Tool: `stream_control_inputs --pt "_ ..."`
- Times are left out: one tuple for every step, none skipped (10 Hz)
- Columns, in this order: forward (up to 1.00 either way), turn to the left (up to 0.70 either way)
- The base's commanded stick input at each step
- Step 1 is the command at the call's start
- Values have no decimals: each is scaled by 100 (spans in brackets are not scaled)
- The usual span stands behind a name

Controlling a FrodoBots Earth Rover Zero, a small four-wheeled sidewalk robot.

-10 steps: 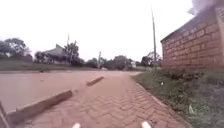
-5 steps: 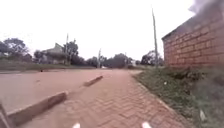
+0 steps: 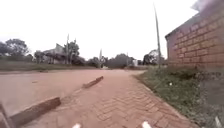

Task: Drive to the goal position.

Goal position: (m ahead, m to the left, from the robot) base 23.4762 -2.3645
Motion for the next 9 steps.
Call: stream_control_inputs --pt "50 6" --pt "50 8" --pt "50 15" --pt "50 11" --pt "50 -49" --pt "50 -47" --pt "50 11" --pt "50 14" --pt "50 17"
